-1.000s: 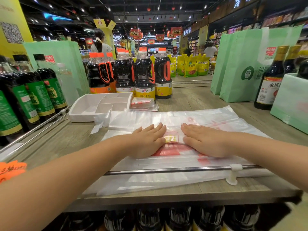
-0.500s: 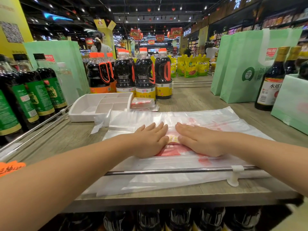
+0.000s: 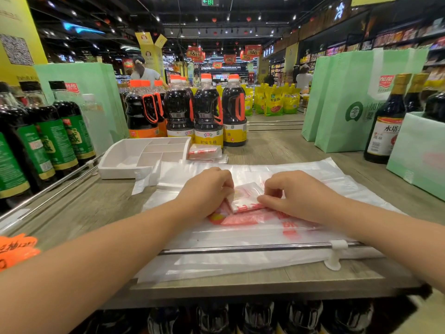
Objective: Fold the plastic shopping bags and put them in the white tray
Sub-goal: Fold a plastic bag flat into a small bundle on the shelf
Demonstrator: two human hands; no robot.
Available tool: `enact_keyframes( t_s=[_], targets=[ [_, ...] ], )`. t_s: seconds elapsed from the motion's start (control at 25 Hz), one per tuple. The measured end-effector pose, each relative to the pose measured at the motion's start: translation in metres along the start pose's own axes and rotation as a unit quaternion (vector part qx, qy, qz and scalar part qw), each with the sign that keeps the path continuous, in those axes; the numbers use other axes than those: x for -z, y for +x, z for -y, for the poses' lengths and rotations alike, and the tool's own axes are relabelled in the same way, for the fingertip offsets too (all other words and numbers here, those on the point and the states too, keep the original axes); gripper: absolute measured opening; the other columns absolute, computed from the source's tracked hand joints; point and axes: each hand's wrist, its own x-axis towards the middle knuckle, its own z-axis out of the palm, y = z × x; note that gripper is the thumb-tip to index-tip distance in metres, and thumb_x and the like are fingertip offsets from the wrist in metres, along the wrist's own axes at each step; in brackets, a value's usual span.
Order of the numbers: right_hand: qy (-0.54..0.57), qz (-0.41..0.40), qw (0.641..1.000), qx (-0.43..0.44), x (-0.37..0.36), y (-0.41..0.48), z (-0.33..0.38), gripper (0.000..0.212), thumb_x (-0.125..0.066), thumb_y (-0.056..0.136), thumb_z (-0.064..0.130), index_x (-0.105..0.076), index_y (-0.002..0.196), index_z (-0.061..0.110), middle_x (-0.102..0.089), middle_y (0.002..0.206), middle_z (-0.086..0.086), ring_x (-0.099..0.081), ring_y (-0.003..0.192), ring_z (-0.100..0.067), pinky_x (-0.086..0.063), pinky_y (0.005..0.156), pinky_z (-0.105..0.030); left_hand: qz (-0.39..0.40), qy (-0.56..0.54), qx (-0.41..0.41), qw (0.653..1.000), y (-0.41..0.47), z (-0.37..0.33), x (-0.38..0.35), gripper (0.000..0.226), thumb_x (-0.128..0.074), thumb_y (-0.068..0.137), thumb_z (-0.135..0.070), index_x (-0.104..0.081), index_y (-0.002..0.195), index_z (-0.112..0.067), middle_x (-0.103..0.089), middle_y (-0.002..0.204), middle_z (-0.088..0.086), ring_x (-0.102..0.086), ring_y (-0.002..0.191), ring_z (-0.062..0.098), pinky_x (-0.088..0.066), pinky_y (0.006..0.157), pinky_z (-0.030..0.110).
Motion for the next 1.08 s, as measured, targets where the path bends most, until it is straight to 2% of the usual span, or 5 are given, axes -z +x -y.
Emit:
enact_keyframes(
  t_s=[0.16, 0.32, 0.68, 0.96, 1.08],
  targets=[
    [0.059, 0.015, 0.998, -0.014, -0.005, 0.003, -0.002, 0.022, -0.065, 0.088, 0.048, -0.064, 0.101, 0.03, -0.059, 0.109, 0.013, -0.056, 0.099, -0.007, -0.048, 0.092, -0.033, 0.008, -0.054, -0.005, 0.999, -0.005, -0.004, 0.004, 0.029, -0.053, 0.1, -0.032, -0.073, 0.093, -0.011, -0.071, 0.093, 0.003, -0.062, 0.088, 0.021, -0.05, 0.081, 0.037],
    [0.026, 0.125, 0.991, -0.033, -0.009, 0.005, 0.005, 0.062, -0.045, 0.101, 0.045, -0.026, 0.156, 0.022, -0.028, 0.161, 0.005, -0.03, 0.145, -0.011, -0.022, 0.119, -0.026, 0.148, -0.034, -0.067, 0.986, -0.013, -0.01, 0.007, 0.04, -0.041, 0.106, -0.034, -0.057, 0.131, -0.007, -0.057, 0.137, 0.008, -0.051, 0.124, 0.023, -0.034, 0.102, 0.031],
    [-0.043, 0.245, 0.968, -0.03, -0.015, 0.01, 0.003, 0.062, -0.017, 0.107, 0.044, 0.003, 0.159, 0.018, 0.009, 0.167, 0.004, 0.006, 0.152, -0.005, 0.005, 0.12, -0.02, 0.259, 0.067, -0.051, 0.962, -0.01, -0.014, -0.005, 0.059, -0.011, 0.107, -0.044, 0.009, 0.159, -0.023, 0.013, 0.166, -0.005, 0.008, 0.153, 0.011, 0.003, 0.125, 0.04],
    [-0.054, 0.264, 0.962, -0.05, 0.001, -0.003, 0.0, 0.059, -0.014, 0.107, 0.044, -0.004, 0.16, 0.021, 0.004, 0.167, 0.007, 0.002, 0.152, -0.006, 0.001, 0.124, -0.028, 0.289, 0.119, -0.033, 0.949, -0.014, -0.008, 0.002, 0.056, -0.005, 0.107, -0.044, 0.014, 0.157, -0.028, 0.016, 0.165, -0.009, 0.011, 0.153, 0.017, 0.003, 0.124, 0.047],
    [-0.036, 0.211, 0.975, -0.054, 0.004, -0.007, 0.0, 0.05, -0.022, 0.107, 0.044, -0.05, 0.141, 0.021, -0.039, 0.156, 0.002, -0.035, 0.142, -0.017, -0.025, 0.119, -0.037, 0.25, 0.086, -0.023, 0.964, -0.015, -0.008, 0.001, 0.054, -0.012, 0.107, -0.041, -0.01, 0.159, -0.028, -0.006, 0.167, -0.008, -0.005, 0.154, 0.018, -0.002, 0.124, 0.049]
  ],
)
